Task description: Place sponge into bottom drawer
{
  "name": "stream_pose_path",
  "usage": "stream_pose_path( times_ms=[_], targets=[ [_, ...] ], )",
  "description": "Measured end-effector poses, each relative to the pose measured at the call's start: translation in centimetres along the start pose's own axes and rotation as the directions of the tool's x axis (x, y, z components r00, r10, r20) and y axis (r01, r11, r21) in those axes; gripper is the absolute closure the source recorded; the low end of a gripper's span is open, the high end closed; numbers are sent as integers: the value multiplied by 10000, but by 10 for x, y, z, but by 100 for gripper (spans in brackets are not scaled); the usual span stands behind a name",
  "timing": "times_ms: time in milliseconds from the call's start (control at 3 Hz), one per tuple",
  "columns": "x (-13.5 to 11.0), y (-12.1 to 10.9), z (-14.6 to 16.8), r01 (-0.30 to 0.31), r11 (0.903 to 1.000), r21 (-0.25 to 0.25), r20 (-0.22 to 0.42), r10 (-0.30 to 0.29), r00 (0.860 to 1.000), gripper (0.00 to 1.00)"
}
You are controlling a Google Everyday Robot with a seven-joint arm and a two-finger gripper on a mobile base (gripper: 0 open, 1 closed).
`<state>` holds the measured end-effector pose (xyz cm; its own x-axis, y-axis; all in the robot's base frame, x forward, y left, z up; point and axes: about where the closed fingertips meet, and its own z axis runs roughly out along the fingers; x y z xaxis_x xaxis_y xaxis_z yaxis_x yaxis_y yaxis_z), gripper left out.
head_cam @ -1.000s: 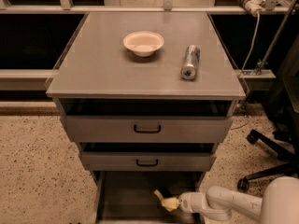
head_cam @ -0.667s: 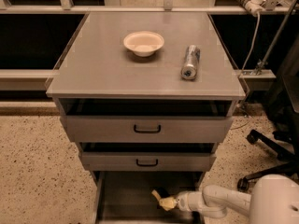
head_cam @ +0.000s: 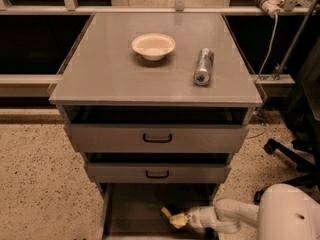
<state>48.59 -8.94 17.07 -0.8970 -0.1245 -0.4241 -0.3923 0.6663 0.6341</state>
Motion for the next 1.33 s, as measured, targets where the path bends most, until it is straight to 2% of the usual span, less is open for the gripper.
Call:
stream_pose_path(
  times_ms=[667,1000,1333],
  targets=[
    [0,0,0,0,10000,-1,-1,0,10000,12],
    [0,0,0,0,10000,-2,-1,0,10000,0],
    [0,0,0,0,10000,-2,-2,0,10000,0]
  ],
)
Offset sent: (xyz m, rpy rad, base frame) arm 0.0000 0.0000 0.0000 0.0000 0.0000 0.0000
